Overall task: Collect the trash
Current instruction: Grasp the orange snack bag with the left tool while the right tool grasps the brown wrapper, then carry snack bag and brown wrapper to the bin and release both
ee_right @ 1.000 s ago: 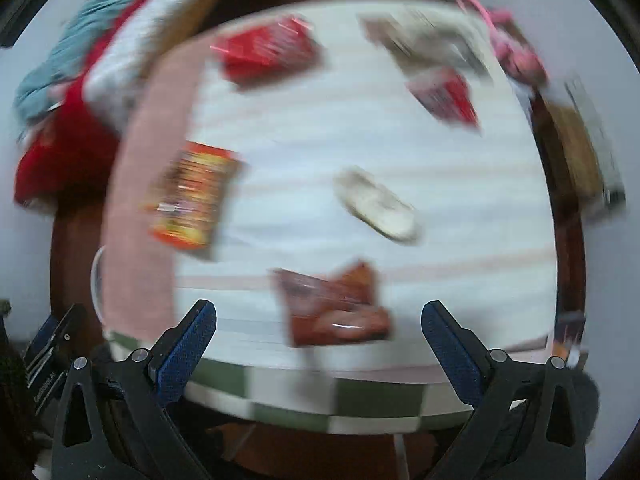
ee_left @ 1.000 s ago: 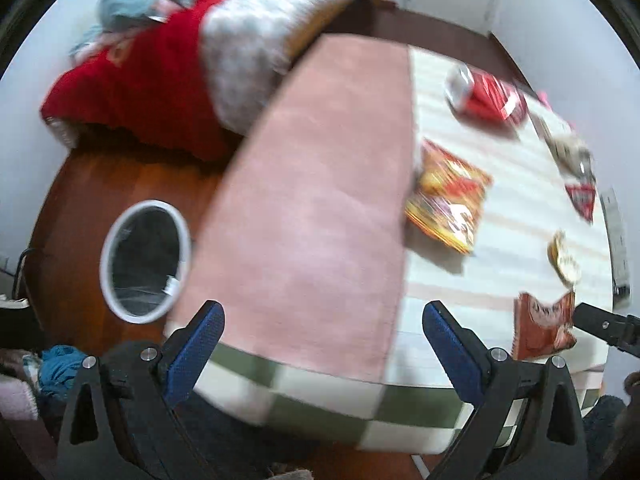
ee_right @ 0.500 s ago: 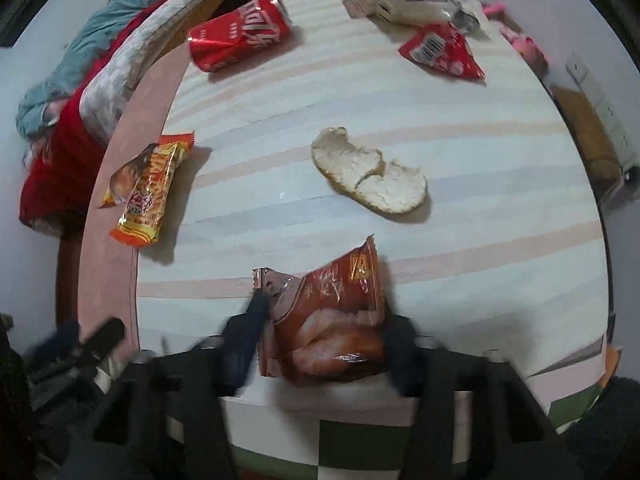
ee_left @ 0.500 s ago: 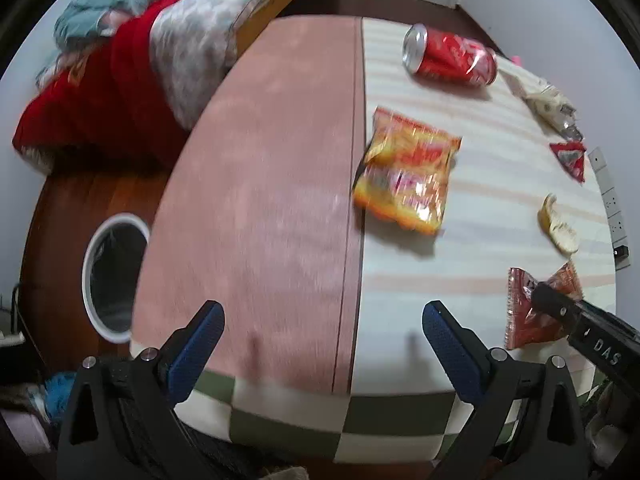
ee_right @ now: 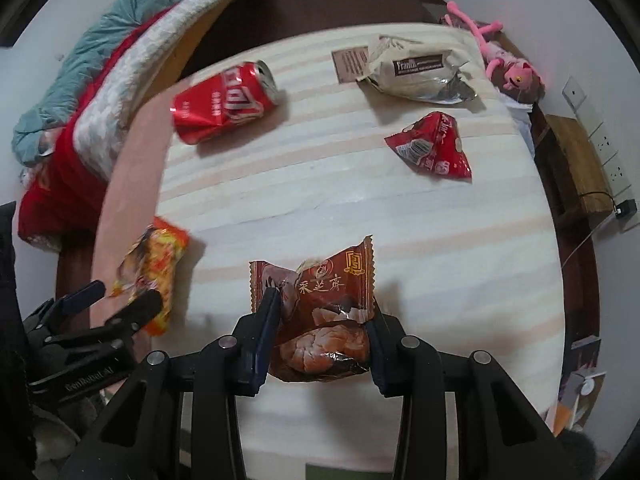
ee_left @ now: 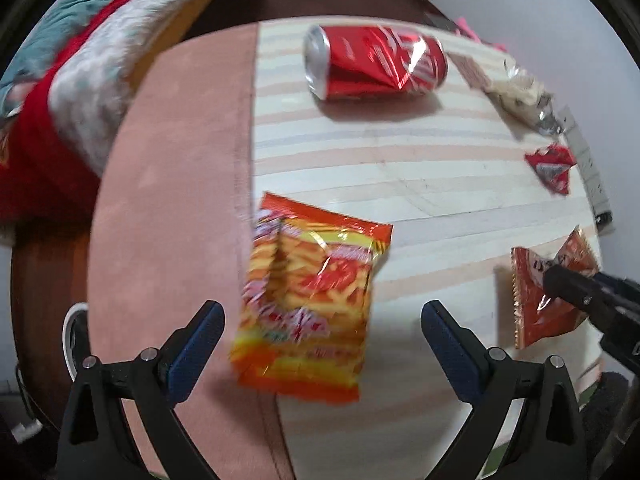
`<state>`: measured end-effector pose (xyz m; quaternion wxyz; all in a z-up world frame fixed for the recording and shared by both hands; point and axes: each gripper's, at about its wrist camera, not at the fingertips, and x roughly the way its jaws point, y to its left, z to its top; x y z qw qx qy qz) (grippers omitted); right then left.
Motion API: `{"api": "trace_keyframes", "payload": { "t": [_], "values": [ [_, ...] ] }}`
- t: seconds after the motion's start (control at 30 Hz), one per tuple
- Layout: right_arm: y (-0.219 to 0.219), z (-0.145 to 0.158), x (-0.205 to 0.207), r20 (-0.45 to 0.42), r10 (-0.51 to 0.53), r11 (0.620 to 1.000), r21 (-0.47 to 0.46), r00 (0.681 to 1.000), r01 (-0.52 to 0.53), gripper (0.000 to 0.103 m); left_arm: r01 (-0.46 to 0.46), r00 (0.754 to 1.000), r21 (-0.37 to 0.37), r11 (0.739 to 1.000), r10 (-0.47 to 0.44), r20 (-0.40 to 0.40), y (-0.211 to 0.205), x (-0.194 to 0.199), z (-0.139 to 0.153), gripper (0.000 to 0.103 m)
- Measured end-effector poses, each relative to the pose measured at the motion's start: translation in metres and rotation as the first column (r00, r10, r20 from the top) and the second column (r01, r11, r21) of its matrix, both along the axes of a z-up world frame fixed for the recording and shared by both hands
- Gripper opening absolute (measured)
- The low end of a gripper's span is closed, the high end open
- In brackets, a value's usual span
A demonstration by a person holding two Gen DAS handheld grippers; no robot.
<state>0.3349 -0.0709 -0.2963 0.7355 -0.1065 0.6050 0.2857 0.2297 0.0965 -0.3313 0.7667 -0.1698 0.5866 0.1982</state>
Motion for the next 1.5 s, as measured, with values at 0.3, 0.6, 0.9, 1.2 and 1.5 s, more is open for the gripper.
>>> {"api": "trace_keyframes", "payload": {
  "t": [0.3,0.6,0.9,1.2,1.5],
  "values": [
    [0.007,-0.014,0.012,-0.022,0.016,1.0,-0.026,1.0,-0.016,0.042,-0.001,1.0,0.011,1.0,0.001,0.004,-0.004,0.007,-0.012,0.051],
    [0.002,-0.006,0.001,-0.019,0.021,1.0,0.007,1.0,-0.021,0.042,-0.02,0.997,0.084,0.996,0.013,0.081,-0.009,-0.006,0.019,0.04],
    [0.002,0.033,-0.019,0.029,0.041,0.997,0.061,0.999,-0.042,0.041,-0.05,0.98,0.131,0.99,0.023,0.198,-0.01,-0.031,0.078,0.04],
    [0.03,0.093,-0.06,0.101,0.132,0.98,0.135,0.986,-0.145,0.041,-0.151,0.935,0.165,0.975,0.086,0.345,0.02,-0.093,0.151,0.04],
    [0.135,0.124,-0.149,0.112,0.338,0.913,0.201,0.935,-0.354,0.041,-0.338,0.883,0.198,0.92,0.238,0.404,0.099,-0.213,0.196,0.04]
  ]
}}
